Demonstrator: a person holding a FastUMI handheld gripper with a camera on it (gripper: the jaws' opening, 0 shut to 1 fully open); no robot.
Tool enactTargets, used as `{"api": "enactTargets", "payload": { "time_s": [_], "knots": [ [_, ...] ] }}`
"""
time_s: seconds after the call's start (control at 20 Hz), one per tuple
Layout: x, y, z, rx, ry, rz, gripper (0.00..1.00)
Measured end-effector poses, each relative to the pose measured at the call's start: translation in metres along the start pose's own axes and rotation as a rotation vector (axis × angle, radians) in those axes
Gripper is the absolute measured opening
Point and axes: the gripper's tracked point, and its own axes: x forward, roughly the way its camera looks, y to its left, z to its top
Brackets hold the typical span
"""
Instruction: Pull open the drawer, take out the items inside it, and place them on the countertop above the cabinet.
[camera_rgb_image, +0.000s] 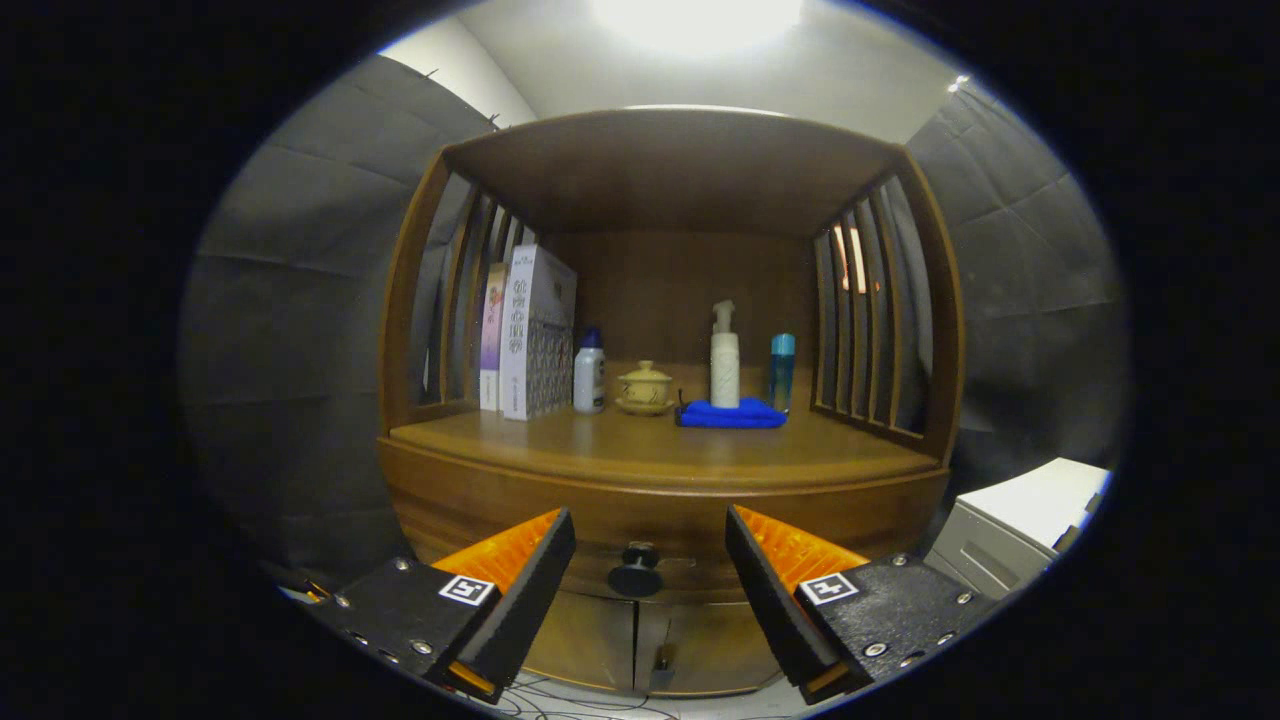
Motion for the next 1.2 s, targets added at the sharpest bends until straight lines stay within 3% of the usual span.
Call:
{"api": "enactTargets", "payload": {
  "time_s": [0.3,0.5,0.7,0.85,1.2],
  "knots": [
    [0.025,0.017,-0.043,-0.011,0.099,0.002,0.95],
    [0.035,0.013,-0.052,0.038,0.106,-0.024,0.88],
    [0.043,0.007,-0.054,0.064,0.109,-0.042,0.71],
    [0.053,0.007,-0.059,0.076,0.124,-0.040,0.50],
    [0.049,0.006,-0.064,0.140,0.134,-0.029,0.38]
  ]
}}
